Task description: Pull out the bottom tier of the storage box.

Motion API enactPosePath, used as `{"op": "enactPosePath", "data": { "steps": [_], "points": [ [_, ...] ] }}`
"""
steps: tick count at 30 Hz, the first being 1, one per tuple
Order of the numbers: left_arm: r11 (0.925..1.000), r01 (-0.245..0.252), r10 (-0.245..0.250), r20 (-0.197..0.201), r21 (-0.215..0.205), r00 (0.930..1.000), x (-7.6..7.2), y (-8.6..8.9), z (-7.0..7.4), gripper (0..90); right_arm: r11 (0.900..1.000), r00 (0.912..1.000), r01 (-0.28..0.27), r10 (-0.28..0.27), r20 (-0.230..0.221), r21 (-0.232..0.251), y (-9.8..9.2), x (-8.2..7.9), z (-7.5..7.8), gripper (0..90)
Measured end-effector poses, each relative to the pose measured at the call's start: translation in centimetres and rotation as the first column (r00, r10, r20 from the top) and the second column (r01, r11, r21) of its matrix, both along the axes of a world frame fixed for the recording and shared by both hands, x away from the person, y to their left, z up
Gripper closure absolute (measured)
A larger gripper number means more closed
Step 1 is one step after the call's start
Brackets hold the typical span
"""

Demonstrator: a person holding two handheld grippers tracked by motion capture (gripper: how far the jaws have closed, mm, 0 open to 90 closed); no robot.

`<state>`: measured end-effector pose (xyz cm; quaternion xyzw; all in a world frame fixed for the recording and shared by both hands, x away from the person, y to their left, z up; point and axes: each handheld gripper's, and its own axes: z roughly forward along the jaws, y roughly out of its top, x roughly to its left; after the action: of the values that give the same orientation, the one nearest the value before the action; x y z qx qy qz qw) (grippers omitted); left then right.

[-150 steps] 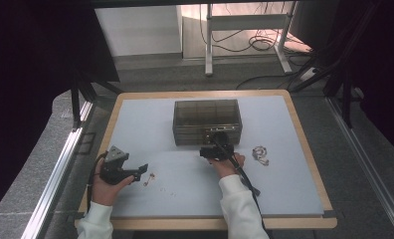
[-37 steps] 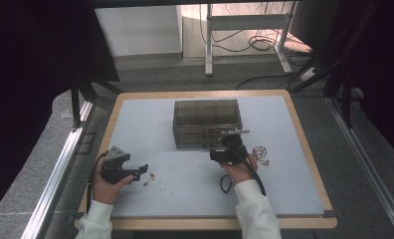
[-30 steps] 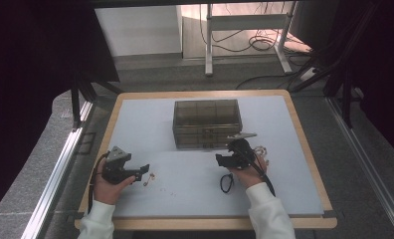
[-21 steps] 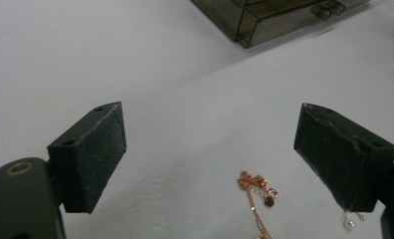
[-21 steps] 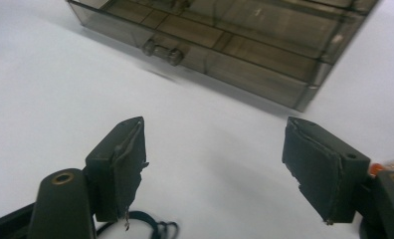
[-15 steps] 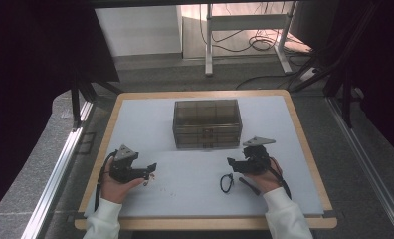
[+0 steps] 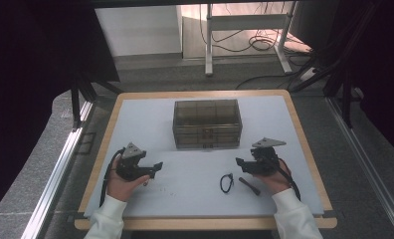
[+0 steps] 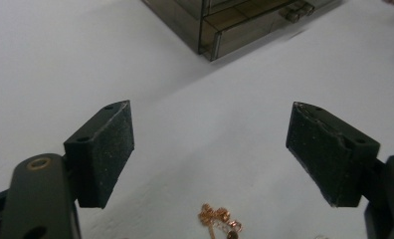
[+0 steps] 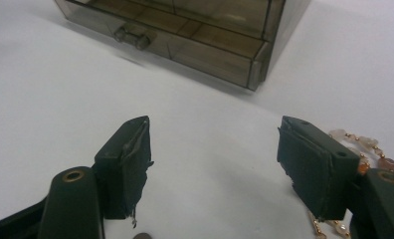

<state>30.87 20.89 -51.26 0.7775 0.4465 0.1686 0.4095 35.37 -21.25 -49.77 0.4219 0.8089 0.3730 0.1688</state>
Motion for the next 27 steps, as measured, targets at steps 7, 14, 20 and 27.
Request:
{"op": "enactPosePath", "data": {
  "steps": [7,14,20,27],
  "points": [
    [0.9996,0.024,-0.024,0.003,0.015,0.9997,0.6,-1.0,0.3,22.2,1.0,0.9999,-0.003,0.003,0.014,-0.007,-0.3,0.6,-0.1,32.3],
    [0.9996,0.029,-0.029,-0.006,0.0,0.9996,1.8,-1.5,0.2,25.1,1.0,0.9999,0.0,0.0,0.015,0.01,-0.8,1.7,-0.2,34.0],
    [0.9993,0.035,-0.035,0.003,0.015,0.9994,2.3,-1.9,0.5,29.0,1.0,0.9998,-0.006,0.006,0.019,0.002,-0.7,2.3,-0.1,36.1],
    [0.9992,0.036,-0.036,0.007,0.017,0.9993,2.9,-2.3,0.4,37.2,0.999,0.9998,-0.015,0.016,0.015,-0.032,-0.3,2.9,-0.3,39.8]
  ]
}}
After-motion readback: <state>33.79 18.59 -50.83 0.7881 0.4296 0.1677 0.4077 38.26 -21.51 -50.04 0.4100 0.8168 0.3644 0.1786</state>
